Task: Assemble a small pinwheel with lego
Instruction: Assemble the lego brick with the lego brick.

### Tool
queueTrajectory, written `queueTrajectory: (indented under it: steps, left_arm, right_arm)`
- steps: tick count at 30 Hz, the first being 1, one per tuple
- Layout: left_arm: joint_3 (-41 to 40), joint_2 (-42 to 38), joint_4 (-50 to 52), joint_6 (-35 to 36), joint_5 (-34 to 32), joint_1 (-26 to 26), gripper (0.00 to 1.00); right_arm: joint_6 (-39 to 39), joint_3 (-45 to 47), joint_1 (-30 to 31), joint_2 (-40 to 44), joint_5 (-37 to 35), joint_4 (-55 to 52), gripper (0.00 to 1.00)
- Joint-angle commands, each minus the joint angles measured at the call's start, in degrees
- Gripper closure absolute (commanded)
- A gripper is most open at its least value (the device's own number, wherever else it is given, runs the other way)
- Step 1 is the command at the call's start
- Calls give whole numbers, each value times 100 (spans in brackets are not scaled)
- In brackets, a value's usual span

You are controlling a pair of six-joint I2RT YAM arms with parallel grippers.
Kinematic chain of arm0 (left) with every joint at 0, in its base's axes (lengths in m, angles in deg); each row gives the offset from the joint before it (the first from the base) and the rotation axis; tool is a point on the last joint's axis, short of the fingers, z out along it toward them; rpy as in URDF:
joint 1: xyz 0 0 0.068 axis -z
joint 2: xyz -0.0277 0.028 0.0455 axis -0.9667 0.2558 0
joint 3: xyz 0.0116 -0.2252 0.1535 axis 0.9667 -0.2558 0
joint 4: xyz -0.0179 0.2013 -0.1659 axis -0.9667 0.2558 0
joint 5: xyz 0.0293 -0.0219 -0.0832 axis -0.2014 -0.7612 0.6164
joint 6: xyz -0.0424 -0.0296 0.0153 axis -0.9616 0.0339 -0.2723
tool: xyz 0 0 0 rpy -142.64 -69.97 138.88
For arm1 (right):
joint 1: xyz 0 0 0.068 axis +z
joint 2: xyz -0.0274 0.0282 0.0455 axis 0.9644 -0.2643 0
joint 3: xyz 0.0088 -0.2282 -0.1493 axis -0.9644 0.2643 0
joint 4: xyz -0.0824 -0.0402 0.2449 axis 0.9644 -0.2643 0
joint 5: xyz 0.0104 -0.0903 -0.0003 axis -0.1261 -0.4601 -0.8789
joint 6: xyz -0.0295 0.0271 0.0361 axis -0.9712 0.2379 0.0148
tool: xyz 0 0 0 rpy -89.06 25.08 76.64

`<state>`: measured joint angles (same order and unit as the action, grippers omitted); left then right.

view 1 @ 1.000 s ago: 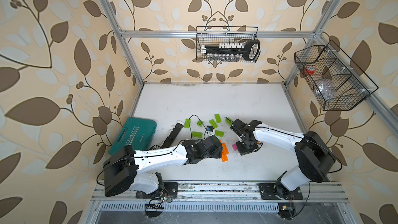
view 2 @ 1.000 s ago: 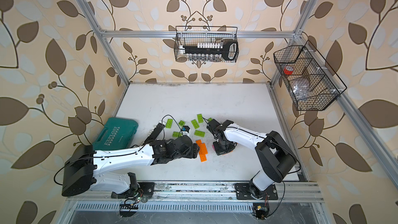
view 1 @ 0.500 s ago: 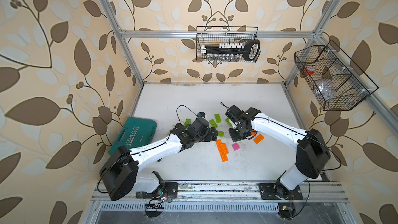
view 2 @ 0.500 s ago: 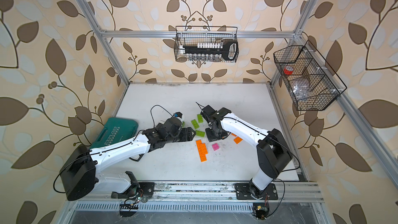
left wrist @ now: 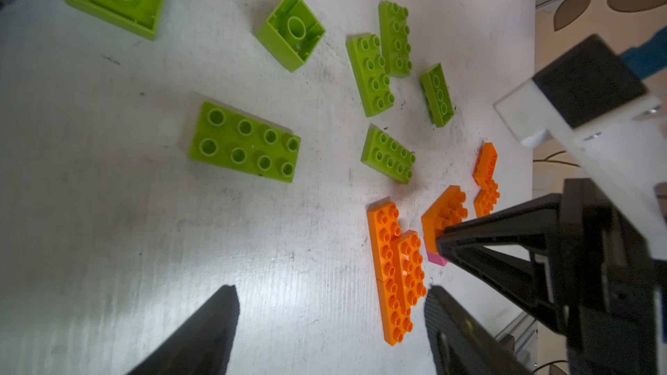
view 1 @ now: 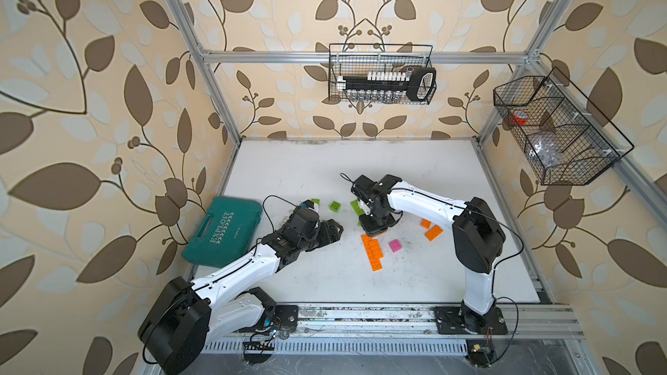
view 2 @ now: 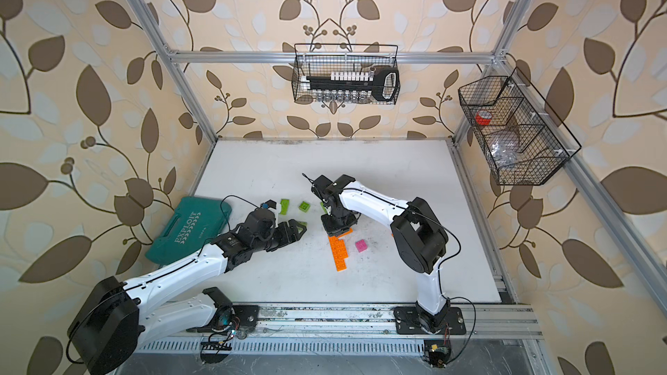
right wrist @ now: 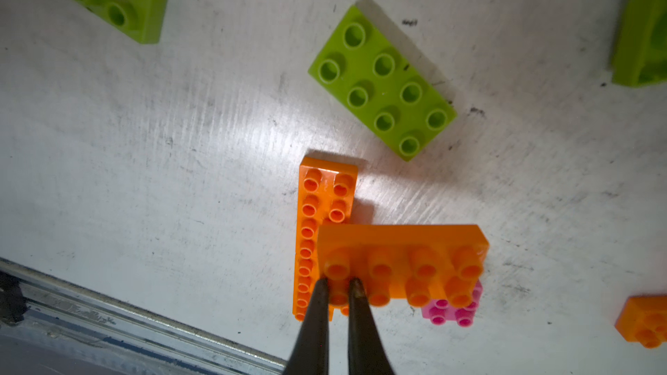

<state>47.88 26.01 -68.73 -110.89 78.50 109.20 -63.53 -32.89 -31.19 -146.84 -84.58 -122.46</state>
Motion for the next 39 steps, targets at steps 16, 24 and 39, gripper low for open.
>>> queueTrajectory:
  steps: [16,24,39]
  left_arm:
    - [-131,-39,-437,-35,462,-229,17]
    - [-149,-30,-436,-35,485,-264,17]
    - [-157,1,-430,-8,526,-308,17]
  right_arm:
    - [189,-415,24,-590,66,-260,92]
    - [335,-438,23,-729,19,-264,92]
    - [549,-235,26,-821,-122,-238,92]
